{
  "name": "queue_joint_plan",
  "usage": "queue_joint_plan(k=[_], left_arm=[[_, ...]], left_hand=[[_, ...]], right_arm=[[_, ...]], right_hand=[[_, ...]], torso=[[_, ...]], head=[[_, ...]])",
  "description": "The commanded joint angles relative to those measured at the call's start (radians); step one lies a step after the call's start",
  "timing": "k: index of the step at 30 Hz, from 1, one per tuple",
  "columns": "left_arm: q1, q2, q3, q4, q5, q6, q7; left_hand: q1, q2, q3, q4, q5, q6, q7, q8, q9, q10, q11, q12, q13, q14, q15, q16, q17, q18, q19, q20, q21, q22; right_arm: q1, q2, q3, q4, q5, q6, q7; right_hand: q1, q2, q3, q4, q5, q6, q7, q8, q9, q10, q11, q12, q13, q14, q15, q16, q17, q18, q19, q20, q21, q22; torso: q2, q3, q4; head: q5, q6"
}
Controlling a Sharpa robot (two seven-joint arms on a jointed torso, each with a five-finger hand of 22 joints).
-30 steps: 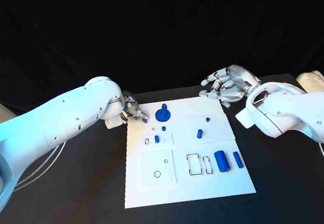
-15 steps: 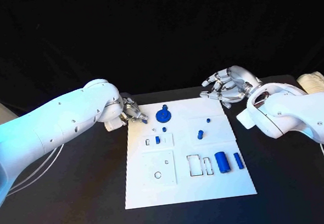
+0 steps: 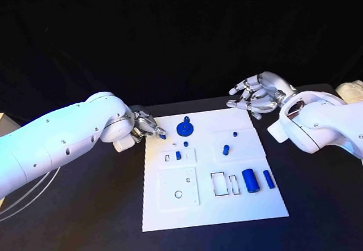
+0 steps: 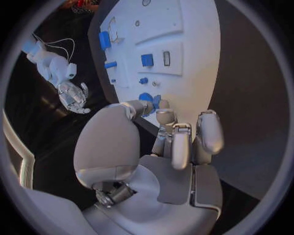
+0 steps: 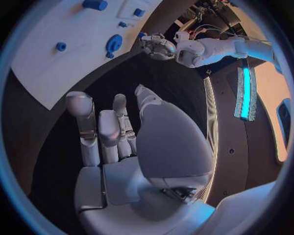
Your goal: Assemble the parts on the task board
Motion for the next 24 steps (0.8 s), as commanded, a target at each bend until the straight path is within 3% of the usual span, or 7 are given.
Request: queue_joint_plan(k=[1, 3, 8, 14, 24], left_arm=[[0.000, -0.022, -0.001, 0.053, 0.001, -0.054, 0.001], [0.000, -0.032, -0.004, 0.074, -0.006, -0.061, 0.000], [-0.001, -0.063, -0.027, 0.146, -0.045, -0.082, -0.003], [-0.006, -0.078, -0.051, 0.193, -0.069, -0.077, -0.008], [-0.021, -0.080, -0.065, 0.220, -0.124, -0.066, -0.011]], left_hand=[[-0.009, -0.001, 0.200, -0.207, 0.006, 0.023, -0.013, 0.006, -0.001, 0.007, -0.001, 0.005, 0.001, 0.106, -0.009, 0.003, 0.263, -0.019, 0.008, -0.001, 0.004, 0.003], [-0.010, -0.001, 0.201, -0.208, 0.007, 0.024, -0.013, 0.006, -0.001, 0.008, -0.001, 0.005, 0.002, 0.106, -0.009, 0.003, 0.263, -0.019, 0.008, -0.001, 0.004, 0.003], [-0.013, -0.001, 0.203, -0.211, 0.009, 0.025, -0.014, 0.007, -0.001, 0.011, -0.002, 0.006, 0.003, 0.106, -0.010, 0.003, 0.263, -0.020, 0.010, -0.002, 0.005, 0.004], [-0.014, -0.002, 0.205, -0.213, 0.009, 0.027, -0.015, 0.007, -0.001, 0.012, -0.003, 0.006, 0.003, 0.106, -0.010, 0.003, 0.263, -0.019, 0.010, -0.002, 0.005, 0.004], [-0.015, -0.002, 0.206, -0.214, 0.010, 0.027, -0.015, 0.007, -0.001, 0.012, -0.003, 0.006, 0.003, 0.106, -0.010, 0.003, 0.263, -0.019, 0.009, -0.003, 0.005, 0.003]], right_arm=[[-0.001, -0.001, 0.000, -0.002, 0.002, 0.011, 0.012], [-0.001, -0.002, 0.000, -0.002, 0.002, 0.010, 0.012], [-0.002, -0.002, 0.000, -0.004, 0.002, 0.010, 0.013], [-0.004, -0.002, -0.001, -0.005, 0.003, 0.005, 0.016], [-0.007, -0.001, -0.001, -0.007, 0.005, 0.004, 0.018]], right_hand=[[0.000, -0.010, 0.006, 0.001, 0.004, -0.007, -0.002, 0.006, 0.001, 0.002, -0.007, -0.004, -0.002, -0.005, 0.000, -0.005, -0.003, 0.018, -0.003, -0.002, -0.009, -0.006], [0.000, -0.011, 0.006, 0.001, 0.005, -0.008, -0.002, 0.006, 0.001, 0.002, -0.007, -0.005, -0.003, -0.006, 0.000, -0.007, -0.004, 0.019, -0.004, -0.002, -0.014, -0.009], [0.000, -0.012, 0.006, 0.001, 0.006, -0.008, -0.002, 0.007, 0.002, 0.000, -0.007, -0.007, -0.006, -0.008, 0.001, -0.012, -0.007, 0.020, -0.006, -0.002, -0.024, -0.017], [0.001, -0.013, 0.007, 0.000, 0.008, -0.010, -0.001, 0.007, 0.001, -0.003, -0.006, -0.012, -0.011, -0.011, 0.001, -0.021, -0.012, 0.021, -0.009, -0.002, -0.037, -0.026], [0.001, -0.013, 0.009, 0.001, 0.010, -0.011, -0.001, 0.010, 0.002, -0.007, -0.005, -0.020, -0.019, -0.014, 0.002, -0.030, -0.016, 0.022, -0.010, -0.001, -0.049, -0.035]], torso=[[-0.004, 0.0021, 0.0032], [-0.004, 0.0023, 0.0044], [-0.005, 0.0027, 0.0072], [-0.003, 0.0016, 0.0042], [-0.002, 0.0019, 0.0007]], head=[[0.002, -0.005], [0.003, -0.007], [0.003, -0.009], [0.010, -0.010], [0.013, -0.013]])
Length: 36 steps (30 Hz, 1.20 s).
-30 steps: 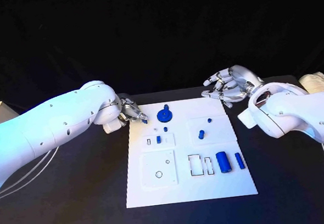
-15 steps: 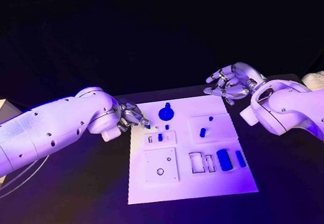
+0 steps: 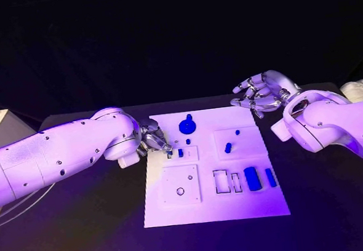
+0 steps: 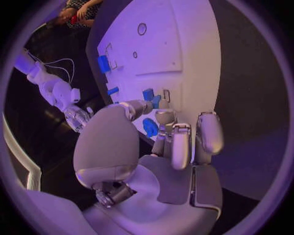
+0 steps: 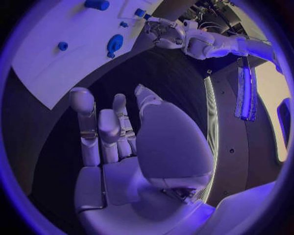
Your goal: Assemble the parts on the task board
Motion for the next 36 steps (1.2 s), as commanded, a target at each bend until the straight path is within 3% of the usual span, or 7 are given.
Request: queue_joint_plan(k=[1, 13, 36], left_arm=[[-0.002, 0.002, -0.001, 0.007, -0.051, 0.000, -0.002], [-0.004, 0.007, -0.005, 0.004, -0.080, 0.008, -0.003], [-0.005, 0.009, -0.006, -0.004, -0.061, 0.086, -0.010]], left_hand=[[-0.008, 0.005, 0.205, -0.214, 0.004, 0.020, -0.015, 0.003, -0.001, 0.005, 0.001, 0.006, 0.001, 0.102, -0.007, 0.003, 0.263, -0.019, 0.008, -0.001, 0.004, 0.000], [-0.010, 0.005, 0.207, -0.216, 0.004, 0.021, -0.015, 0.003, -0.001, 0.006, 0.000, 0.006, 0.001, 0.102, -0.008, 0.003, 0.263, -0.019, 0.009, -0.002, 0.004, 0.000], [-0.011, 0.005, 0.209, -0.219, 0.004, 0.021, -0.015, 0.003, -0.002, 0.006, 0.000, 0.004, -0.001, 0.102, -0.008, 0.003, 0.263, -0.019, 0.009, -0.002, 0.004, 0.000]], right_arm=[[-0.002, 0.001, 0.000, 0.000, 0.002, 0.005, 0.016], [-0.003, 0.000, 0.000, 0.001, 0.003, 0.005, 0.016], [-0.003, 0.000, 0.000, 0.000, 0.003, 0.008, 0.016]], right_hand=[[-0.003, -0.009, 0.006, -0.002, 0.004, -0.009, 0.001, 0.006, 0.001, -0.003, -0.002, -0.005, -0.001, -0.006, 0.002, -0.006, -0.001, 0.007, -0.006, 0.002, -0.006, -0.001], [-0.003, -0.009, 0.006, -0.002, 0.004, -0.009, 0.001, 0.006, 0.001, -0.004, -0.001, -0.007, -0.002, -0.007, 0.002, -0.008, -0.002, 0.007, -0.007, 0.003, -0.008, -0.002], [-0.004, -0.009, 0.007, -0.002, 0.005, -0.009, 0.001, 0.007, 0.001, -0.004, -0.001, -0.010, -0.006, -0.007, 0.002, -0.009, 0.000, 0.007, -0.007, 0.003, -0.012, -0.005]], torso=[[0.001, 0.0005, -0.0022], [0.001, 0.0023, -0.0021], [0.000, 0.0008, -0.0009]], head=[[0.001, -0.001], [0.003, -0.006], [-0.001, -0.016]])
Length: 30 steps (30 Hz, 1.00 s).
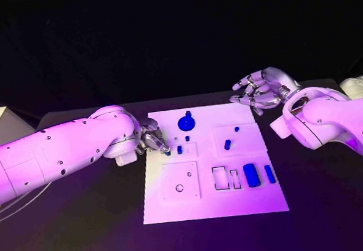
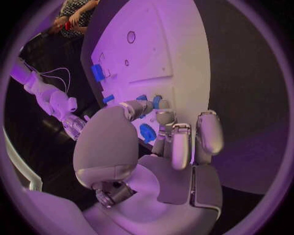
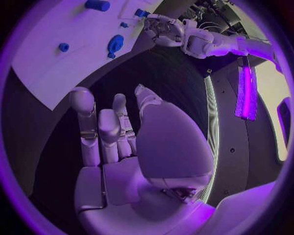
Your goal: Assemble the parts on the task board
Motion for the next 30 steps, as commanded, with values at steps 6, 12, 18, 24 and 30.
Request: queue_joint_plan(k=[6, 12, 18, 24, 30], left_arm=[[-0.001, 0.007, 0.000, -0.006, 0.007, 0.039, -0.002], [-0.001, 0.018, -0.001, -0.022, 0.008, 0.037, -0.003], [-0.001, 0.033, -0.003, -0.035, 0.006, 0.038, -0.003], [-0.002, 0.042, -0.015, -0.035, 0.007, 0.048, -0.004], [-0.002, 0.049, -0.026, -0.031, 0.007, 0.062, -0.006]], left_hand=[[0.000, 0.008, 0.192, -0.196, 0.003, 0.021, -0.015, 0.004, 0.002, 0.004, -0.001, 0.003, -0.002, 0.102, -0.008, 0.003, 0.263, -0.019, 0.004, 0.001, 0.004, -0.001], [-0.001, 0.009, 0.193, -0.196, 0.003, 0.020, -0.015, 0.003, 0.002, 0.002, -0.001, 0.000, -0.006, 0.102, -0.008, 0.003, 0.263, -0.019, 0.003, 0.001, 0.003, -0.003], [-0.001, 0.009, 0.193, -0.196, 0.003, 0.020, -0.015, 0.003, 0.002, 0.002, -0.001, 0.000, -0.006, 0.102, -0.008, 0.003, 0.263, -0.019, 0.003, 0.001, 0.003, -0.003], [-0.002, 0.010, 0.194, -0.196, 0.002, 0.020, -0.014, 0.003, 0.001, 0.002, -0.001, 0.000, -0.006, 0.102, -0.008, 0.003, 0.263, -0.019, 0.004, 0.001, 0.004, -0.001], [-0.003, 0.010, 0.195, -0.197, 0.002, 0.020, -0.014, 0.003, 0.001, 0.002, -0.001, 0.001, -0.005, 0.102, -0.008, 0.003, 0.263, -0.019, 0.004, 0.001, 0.004, -0.001]], right_arm=[[-0.001, 0.001, 0.000, 0.001, -0.002, 0.008, 0.014], [-0.001, 0.001, 0.000, 0.002, -0.002, 0.008, 0.014], [-0.001, 0.000, 0.000, 0.003, -0.002, 0.008, 0.014], [-0.001, -0.003, 0.000, 0.005, -0.002, 0.008, 0.012], [-0.001, -0.004, 0.000, 0.007, -0.002, 0.009, 0.012]], right_hand=[[-0.004, -0.009, 0.004, 0.001, 0.005, -0.004, 0.000, 0.003, 0.001, -0.004, -0.002, -0.003, -0.001, -0.007, 0.002, -0.005, 0.000, 0.007, -0.007, 0.003, -0.007, -0.001], [-0.004, -0.009, 0.004, 0.001, 0.005, -0.004, 0.000, 0.003, 0.001, -0.004, -0.002, -0.003, -0.001, -0.007, 0.002, -0.005, 0.000, 0.007, -0.007, 0.003, -0.007, -0.001], [-0.004, -0.009, 0.004, 0.001, 0.005, -0.004, 0.000, 0.003, 0.001, -0.004, -0.002, -0.003, -0.001, -0.007, 0.002, -0.005, 0.000, 0.007, -0.007, 0.003, -0.007, -0.001], [-0.004, -0.009, 0.004, 0.001, 0.005, -0.004, 0.000, 0.003, 0.001, -0.004, -0.002, -0.003, -0.001, -0.007, 0.002, -0.005, 0.000, 0.007, -0.007, 0.003, -0.007, -0.001], [-0.004, -0.009, 0.004, 0.001, 0.005, -0.004, 0.000, 0.003, 0.001, -0.004, -0.002, -0.003, -0.001, -0.007, 0.002, -0.005, 0.000, 0.007, -0.007, 0.003, -0.007, -0.001]], torso=[[0.000, 0.0007, 0.0004], [0.001, 0.0006, -0.0005], [0.002, 0.0006, -0.0018], [0.002, 0.0012, -0.0013], [0.000, 0.0008, -0.0002]], head=[[0.000, 0.001], [0.001, -0.001], [0.002, -0.004], [-0.002, -0.009], [-0.004, -0.014]])
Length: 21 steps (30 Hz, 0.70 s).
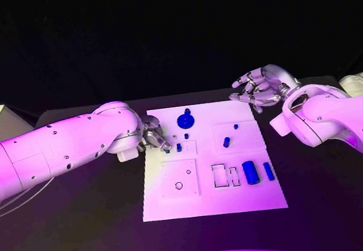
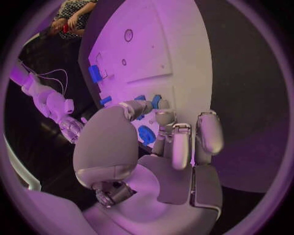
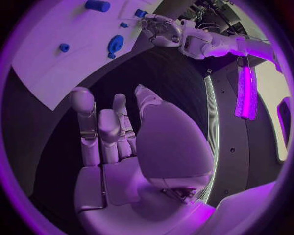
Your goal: Assemble the parts on the task board
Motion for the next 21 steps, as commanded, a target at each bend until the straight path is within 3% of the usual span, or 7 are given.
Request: queue_joint_plan(k=[1, 12, 15, 17, 21], left_arm=[[-0.010, 0.010, -0.010, 0.010, 0.009, 0.045, 0.003], [-0.010, 0.010, -0.014, 0.007, 0.005, 0.033, 0.003], [-0.010, 0.010, -0.014, 0.005, 0.003, 0.022, 0.004], [-0.010, 0.010, -0.014, 0.003, -0.001, 0.017, 0.004], [-0.010, 0.010, -0.014, 0.000, -0.018, 0.011, 0.004]], left_hand=[[-0.003, 0.010, 0.194, -0.197, 0.003, 0.013, -0.007, 0.000, 0.001, -0.004, -0.007, 0.001, 0.001, 0.106, -0.005, 0.003, 0.263, -0.019, 0.004, 0.001, 0.004, 0.001], [-0.026, 0.010, 0.168, -0.193, -0.012, 0.008, -0.006, -0.003, 0.000, 0.000, -0.004, -0.003, -0.004, 0.106, -0.002, 0.003, 0.263, -0.018, -0.002, 0.002, -0.002, -0.007], [-0.058, 0.014, 0.100, -0.168, -0.019, 0.000, -0.016, -0.007, -0.002, 0.002, -0.008, -0.006, -0.008, 0.106, -0.003, 0.003, 0.263, -0.017, -0.008, 0.005, -0.010, -0.014], [-0.090, 0.021, 0.022, -0.125, -0.023, 0.008, -0.021, -0.013, -0.010, -0.003, -0.011, -0.008, -0.011, 0.106, -0.006, 0.003, 0.263, -0.016, -0.011, 0.004, -0.017, -0.021], [-0.131, 0.021, -0.071, -0.064, -0.026, 0.017, -0.016, -0.020, -0.020, -0.014, -0.008, -0.011, -0.016, 0.106, -0.004, 0.003, 0.263, -0.015, -0.014, 0.003, -0.025, -0.029]], right_arm=[[0.000, -0.001, 0.000, 0.003, -0.003, 0.009, 0.011], [0.000, -0.001, 0.000, 0.004, -0.003, 0.009, 0.012], [0.000, -0.001, 0.000, 0.004, -0.003, 0.009, 0.012], [0.000, -0.001, 0.000, 0.004, -0.003, 0.009, 0.012], [0.000, -0.001, 0.000, 0.004, -0.003, 0.009, 0.012]], right_hand=[[-0.004, -0.009, 0.004, 0.001, 0.005, -0.004, 0.000, 0.003, 0.001, -0.006, -0.003, -0.003, -0.001, -0.007, 0.002, -0.005, 0.000, 0.007, -0.007, 0.003, -0.007, -0.001], [-0.005, -0.010, 0.004, 0.001, 0.005, -0.004, 0.000, 0.005, 0.001, -0.005, -0.003, -0.005, -0.004, -0.007, 0.002, -0.006, 0.001, 0.007, -0.005, 0.003, -0.006, -0.001], [-0.005, -0.010, 0.004, 0.001, 0.005, -0.004, 0.000, 0.005, 0.001, -0.005, -0.003, -0.005, -0.004, -0.007, 0.002, -0.006, 0.001, 0.007, -0.005, 0.003, -0.006, -0.001], [-0.005, -0.010, 0.004, 0.001, 0.005, -0.004, 0.000, 0.005, 0.001, -0.005, -0.003, -0.005, -0.004, -0.007, 0.002, -0.006, 0.001, 0.007, -0.005, 0.003, -0.006, -0.001], [-0.006, -0.010, 0.004, 0.002, 0.004, -0.004, 0.000, 0.005, 0.001, -0.005, -0.003, -0.006, -0.005, -0.008, 0.002, -0.008, -0.001, 0.007, -0.006, 0.003, -0.011, -0.004]], torso=[[-0.001, 0.0001, 0.0006], [-0.002, -0.0004, 0.0029], [-0.001, -0.0002, 0.0023], [-0.002, -0.0004, 0.0016], [-0.002, -0.0005, 0.0010]], head=[[-0.001, -0.002], [-0.003, -0.004], [-0.003, -0.001], [-0.002, -0.002], [-0.002, -0.001]])
